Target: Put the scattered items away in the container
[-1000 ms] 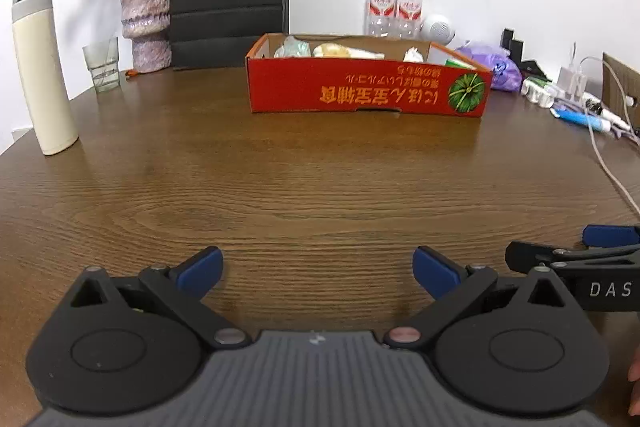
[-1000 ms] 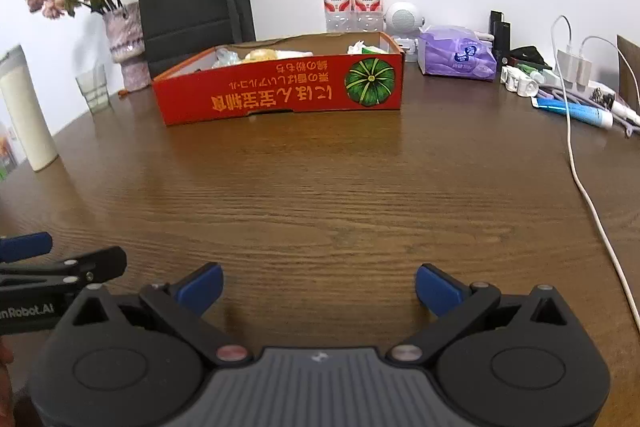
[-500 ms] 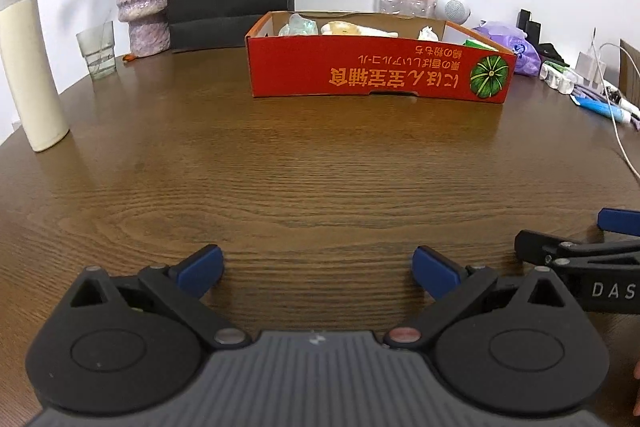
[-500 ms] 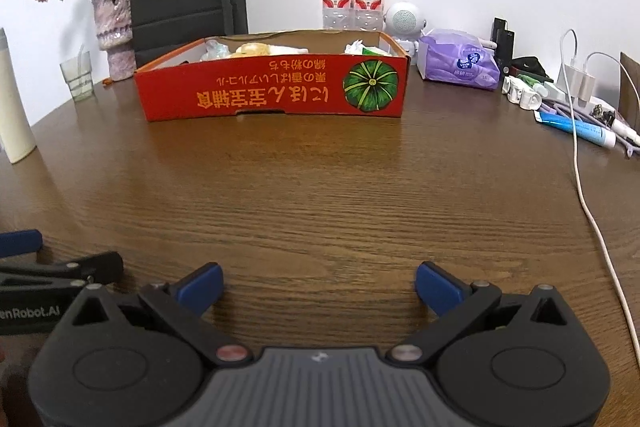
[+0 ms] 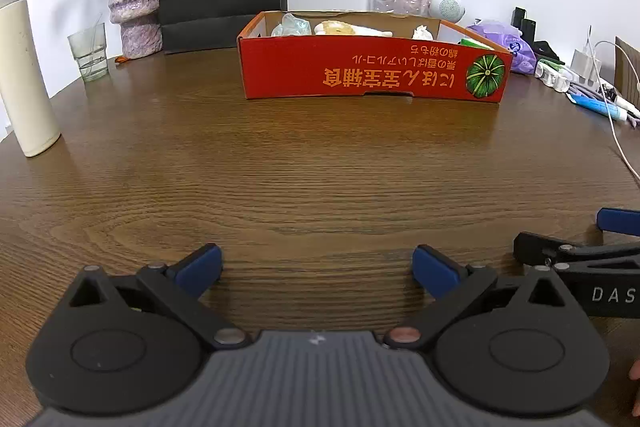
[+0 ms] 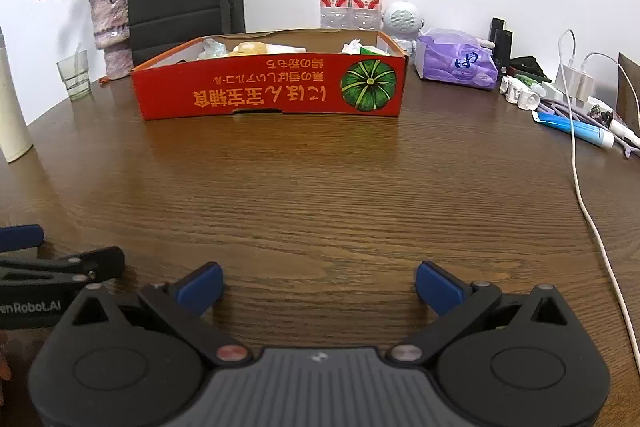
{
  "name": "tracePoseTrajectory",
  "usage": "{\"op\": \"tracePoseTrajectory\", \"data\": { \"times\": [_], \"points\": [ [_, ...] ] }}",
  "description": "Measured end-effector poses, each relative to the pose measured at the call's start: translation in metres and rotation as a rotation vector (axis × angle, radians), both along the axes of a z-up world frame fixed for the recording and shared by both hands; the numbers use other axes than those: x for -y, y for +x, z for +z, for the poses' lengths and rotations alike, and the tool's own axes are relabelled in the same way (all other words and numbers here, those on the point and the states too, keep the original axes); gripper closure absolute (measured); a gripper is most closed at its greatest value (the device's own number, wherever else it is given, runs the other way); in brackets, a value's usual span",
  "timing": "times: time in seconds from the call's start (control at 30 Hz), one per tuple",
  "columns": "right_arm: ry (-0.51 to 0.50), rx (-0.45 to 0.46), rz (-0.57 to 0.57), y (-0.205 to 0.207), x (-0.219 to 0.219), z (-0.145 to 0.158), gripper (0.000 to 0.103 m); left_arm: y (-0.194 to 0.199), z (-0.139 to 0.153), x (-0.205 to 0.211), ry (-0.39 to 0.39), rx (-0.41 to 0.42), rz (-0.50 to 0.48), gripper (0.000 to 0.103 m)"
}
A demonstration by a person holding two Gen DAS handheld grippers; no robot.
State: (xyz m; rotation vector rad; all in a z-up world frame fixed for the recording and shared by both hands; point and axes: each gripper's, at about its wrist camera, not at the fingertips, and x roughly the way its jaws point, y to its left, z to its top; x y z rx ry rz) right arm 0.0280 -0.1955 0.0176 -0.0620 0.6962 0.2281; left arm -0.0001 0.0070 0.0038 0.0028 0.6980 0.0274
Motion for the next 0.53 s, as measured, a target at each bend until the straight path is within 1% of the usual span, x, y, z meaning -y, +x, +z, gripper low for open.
{"op": "tracePoseTrajectory", "data": {
  "times": [0.53],
  "points": [
    [-0.001,0.000,-0.021,0.0034,-0.0017,0.0001,0.000,0.0020,-0.0001,0.0018,-0.004,0.001,0.032,0.000]
  ]
}}
